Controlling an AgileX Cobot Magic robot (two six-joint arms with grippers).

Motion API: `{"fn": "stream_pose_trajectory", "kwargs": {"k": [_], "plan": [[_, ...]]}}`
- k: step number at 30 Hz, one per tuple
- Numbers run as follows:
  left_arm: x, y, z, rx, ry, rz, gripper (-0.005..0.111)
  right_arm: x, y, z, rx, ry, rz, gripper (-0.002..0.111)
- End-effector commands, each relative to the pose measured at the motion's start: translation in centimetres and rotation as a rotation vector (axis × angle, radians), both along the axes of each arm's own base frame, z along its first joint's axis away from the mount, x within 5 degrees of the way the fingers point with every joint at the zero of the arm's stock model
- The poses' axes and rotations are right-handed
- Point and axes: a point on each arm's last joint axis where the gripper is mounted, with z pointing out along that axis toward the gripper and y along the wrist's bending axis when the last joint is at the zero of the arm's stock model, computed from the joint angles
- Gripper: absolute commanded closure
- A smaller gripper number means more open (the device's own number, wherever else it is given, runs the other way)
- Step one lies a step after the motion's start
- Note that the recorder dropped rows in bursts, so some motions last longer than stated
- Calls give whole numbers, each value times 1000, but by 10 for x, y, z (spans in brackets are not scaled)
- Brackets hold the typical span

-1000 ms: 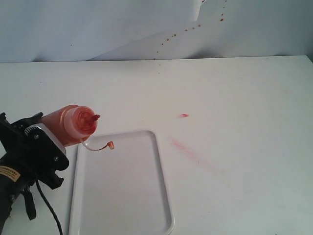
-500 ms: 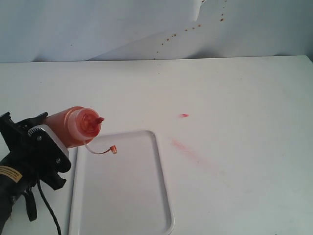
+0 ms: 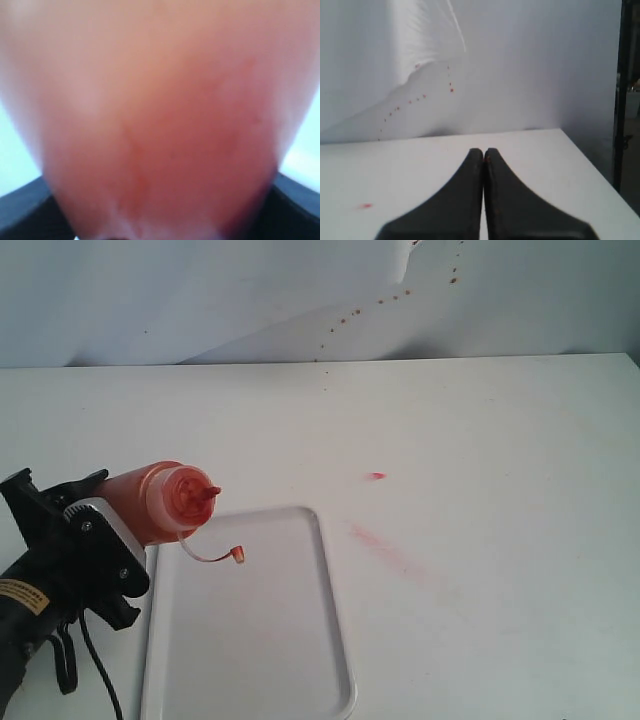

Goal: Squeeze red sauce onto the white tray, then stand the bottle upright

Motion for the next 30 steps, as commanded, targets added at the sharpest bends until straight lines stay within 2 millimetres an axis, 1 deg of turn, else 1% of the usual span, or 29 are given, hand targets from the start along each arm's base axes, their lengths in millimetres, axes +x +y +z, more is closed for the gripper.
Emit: {"fn": "stream_pose_trajectory", "kwargs": {"k": [1,5,11,15,18,22,25,30], "plan": [[1,-2,6,-10,-61,-11,107,-1,0,12,-20,-142,1,108],[1,-2,6,-10,-62,-14,107,-3,-1,19,35,-226,-2,108],[1,-2,6,-12,-61,-14,107,-3,-3,20,145,-242,-5,108],[1,-3,6,-13,-63,-14,107,-3,-4,20,260,-253,-3,108],[1,-4,6,-12,-63,-29,107,-3,-4,20,312,-256,6,108],[1,-4,6,-12,-64,-35,107,-3,-2,19,307,-243,22,108],[1,-4,6,-12,-64,-35,107,-3,1,20,283,-236,73,108],[1,-4,6,-10,-64,-36,107,-5,14,23,183,-256,257,108]]}}
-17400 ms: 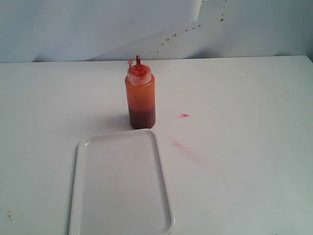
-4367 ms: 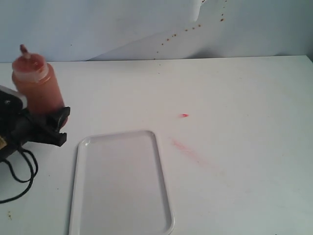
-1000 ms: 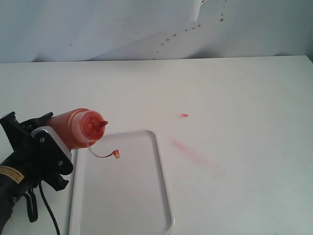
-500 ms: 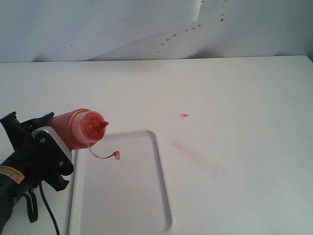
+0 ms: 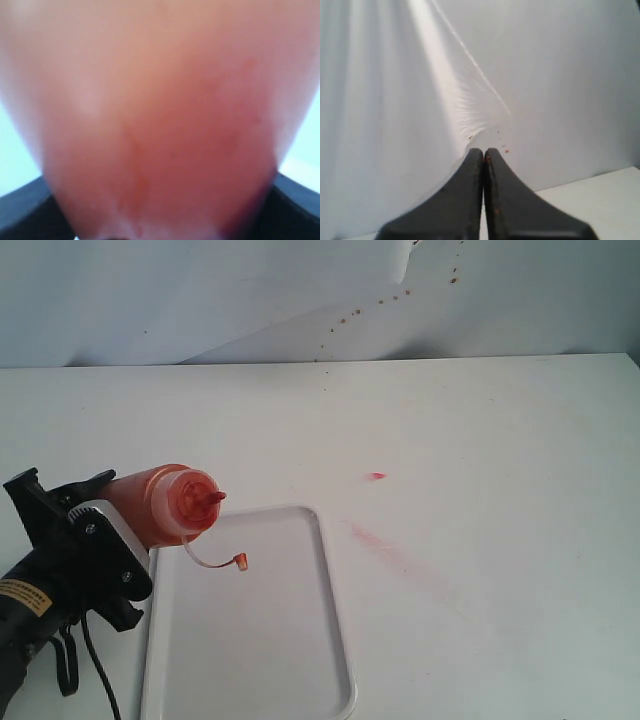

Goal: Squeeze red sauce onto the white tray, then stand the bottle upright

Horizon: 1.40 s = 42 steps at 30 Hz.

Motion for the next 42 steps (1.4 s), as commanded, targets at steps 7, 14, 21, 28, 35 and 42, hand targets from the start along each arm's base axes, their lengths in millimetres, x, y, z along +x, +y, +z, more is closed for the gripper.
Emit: {"fn": "stream_pose_trajectory", "kwargs": {"k": [7,14,21,28,35,42], "plan": [[1,-4,6,-12,-63,-28,107,-7,22,6,-218,-124,271,108],[1,-4,6,-12,-63,-28,107,6,24,8,-233,4,265,108],[1,-4,6,-8,-64,-29,107,20,25,16,-245,97,259,108],[1,-4,6,-8,-64,-36,107,29,32,34,-205,54,311,108],[1,-6,6,-7,-65,-51,107,59,38,44,-262,161,301,108],[1,-6,6,0,-66,-56,107,95,42,53,-274,219,260,108]]}}
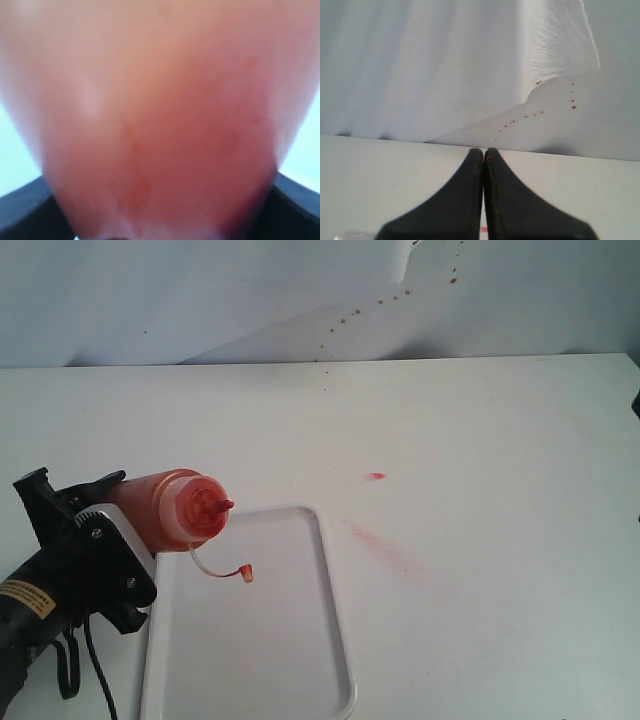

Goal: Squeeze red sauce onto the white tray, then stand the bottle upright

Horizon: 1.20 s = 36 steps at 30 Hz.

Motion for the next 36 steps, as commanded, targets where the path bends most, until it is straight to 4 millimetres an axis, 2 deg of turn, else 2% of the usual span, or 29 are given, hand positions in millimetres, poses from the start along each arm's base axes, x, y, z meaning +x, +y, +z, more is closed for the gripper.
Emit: {"fn": "stream_pose_trajectory", "kwargs": {"k": [1,10,21,27,31,36], "plan": [[2,-2,6,-12,-63,-8,107,25,3,7,12,3,-31,108],[2,-2,6,-8,-64,-9,107,87,21,0,86,-52,8,108],[2,-2,6,-9,-63,-8,107,137,35,-17,100,-41,27,108],[1,-2,6,-9,-64,-11,107,152,42,-18,58,-45,68,108],[1,-2,6,-9,-64,-11,107,150,48,-19,5,-41,133,108],[1,-2,6,-9,-64,-11,107,156,54,-10,-21,-21,185,108]]}}
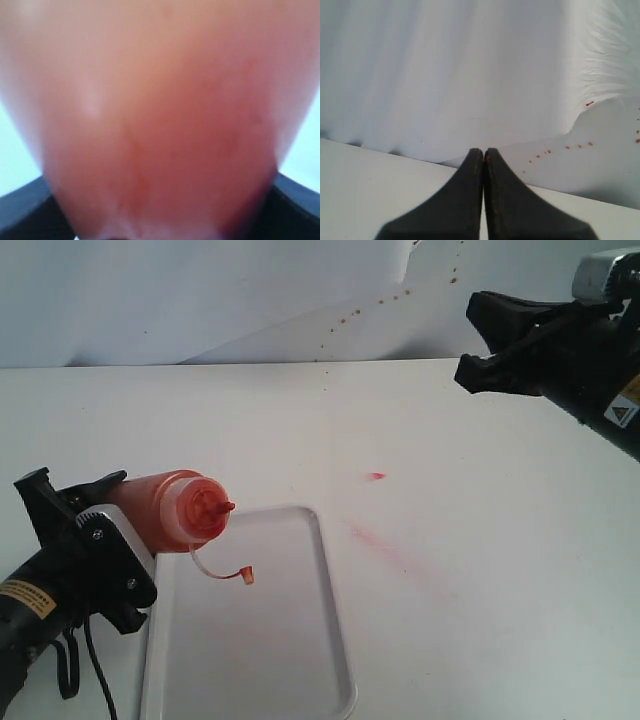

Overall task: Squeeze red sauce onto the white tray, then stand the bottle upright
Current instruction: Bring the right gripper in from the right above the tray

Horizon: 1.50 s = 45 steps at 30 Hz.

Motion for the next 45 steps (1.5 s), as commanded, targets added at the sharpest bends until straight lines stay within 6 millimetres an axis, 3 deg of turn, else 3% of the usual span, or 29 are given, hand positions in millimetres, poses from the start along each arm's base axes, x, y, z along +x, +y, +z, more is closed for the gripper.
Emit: {"fn": "stream_pose_trajectory", "kwargs": {"k": [1,6,10,17,24,31,35,45], "plan": [[1,-2,6,-16,-62,-10,107,5,7,7,-19,39,63,108],[7,-4,9,26,-91,-10,107,4,20,15,-54,67,218,108],[15,-5,14,232,-163,-30,107,3,25,18,-44,103,273,108],[16,3,13,229,-145,62,107,3,25,18,-42,104,273,108],[16,-7,14,459,-216,-109,107,5,26,16,-23,118,276,108],[16,-7,14,506,-226,-122,107,41,48,-14,-9,253,468,108],[18,-8,16,580,-251,-141,107,56,54,-30,15,306,487,108],[18,-8,16,581,-252,-143,107,57,56,-33,60,320,516,108]]}}
